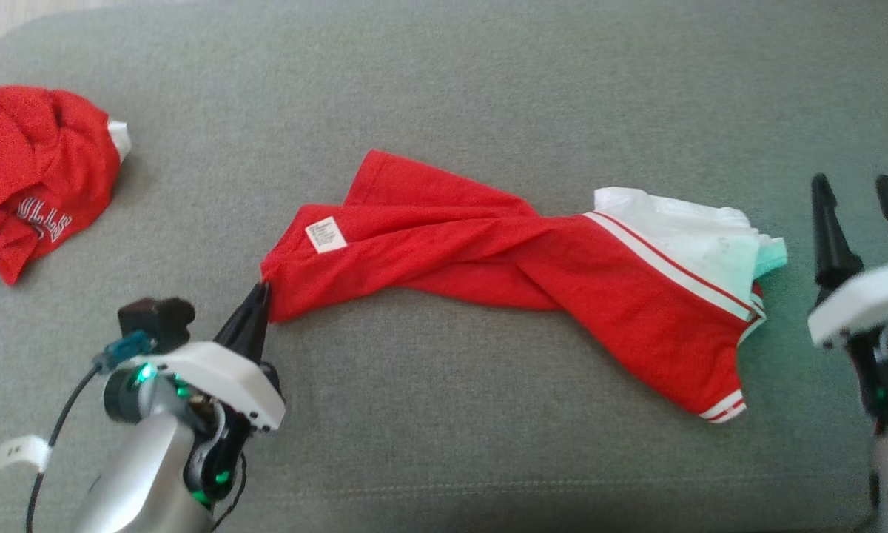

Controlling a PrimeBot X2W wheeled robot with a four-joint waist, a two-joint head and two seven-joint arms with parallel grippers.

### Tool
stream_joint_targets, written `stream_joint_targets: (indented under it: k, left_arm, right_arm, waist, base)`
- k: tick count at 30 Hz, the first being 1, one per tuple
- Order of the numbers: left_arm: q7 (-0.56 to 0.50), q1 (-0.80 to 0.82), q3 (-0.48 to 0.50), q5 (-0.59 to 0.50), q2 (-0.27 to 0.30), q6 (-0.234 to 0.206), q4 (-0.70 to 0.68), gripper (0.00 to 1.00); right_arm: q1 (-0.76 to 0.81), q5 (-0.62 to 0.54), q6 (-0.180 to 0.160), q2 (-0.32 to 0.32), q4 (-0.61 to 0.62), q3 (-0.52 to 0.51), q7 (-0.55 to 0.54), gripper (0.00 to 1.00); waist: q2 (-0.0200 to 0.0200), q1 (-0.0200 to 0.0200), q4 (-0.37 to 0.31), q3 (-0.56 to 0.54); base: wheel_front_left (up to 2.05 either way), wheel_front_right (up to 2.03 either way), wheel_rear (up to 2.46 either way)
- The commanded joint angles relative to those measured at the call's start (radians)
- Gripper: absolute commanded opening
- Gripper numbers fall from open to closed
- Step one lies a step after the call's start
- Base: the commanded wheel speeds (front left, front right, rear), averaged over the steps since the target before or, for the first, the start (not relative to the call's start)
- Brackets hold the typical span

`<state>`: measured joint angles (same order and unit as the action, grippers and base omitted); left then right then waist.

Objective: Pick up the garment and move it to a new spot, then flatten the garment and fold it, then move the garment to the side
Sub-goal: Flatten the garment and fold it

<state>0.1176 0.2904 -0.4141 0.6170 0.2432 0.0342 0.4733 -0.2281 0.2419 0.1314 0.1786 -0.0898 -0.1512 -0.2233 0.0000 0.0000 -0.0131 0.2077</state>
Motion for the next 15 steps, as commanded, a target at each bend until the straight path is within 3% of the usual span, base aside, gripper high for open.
stream_joint_targets:
  k: [1,8,15]
  left_arm:
    - [0.015,0.059,0.028,-0.013,0.028,-0.006,-0.040,0.00]
    - [0.016,0.089,0.007,-0.027,0.021,-0.004,-0.065,0.00]
    - [0.025,0.100,0.000,-0.027,0.016,-0.001,-0.067,0.00]
  right_arm:
    - [-0.063,0.011,-0.001,0.031,-0.010,0.031,-0.025,1.00]
    - [-0.205,0.051,-0.001,0.080,-0.270,0.127,-0.216,1.00]
    - [-0.260,0.077,-0.001,0.097,-0.399,0.171,-0.287,1.00]
  waist:
    - [0.0000,0.0000,0.011,0.013]
    - [0.0000,0.0000,0.041,0.049]
    - [0.0000,0.0000,0.055,0.066]
  base:
    - [0.00,0.00,0.00]
    - [0.00,0.00,0.00]
    - [0.00,0.00,0.00]
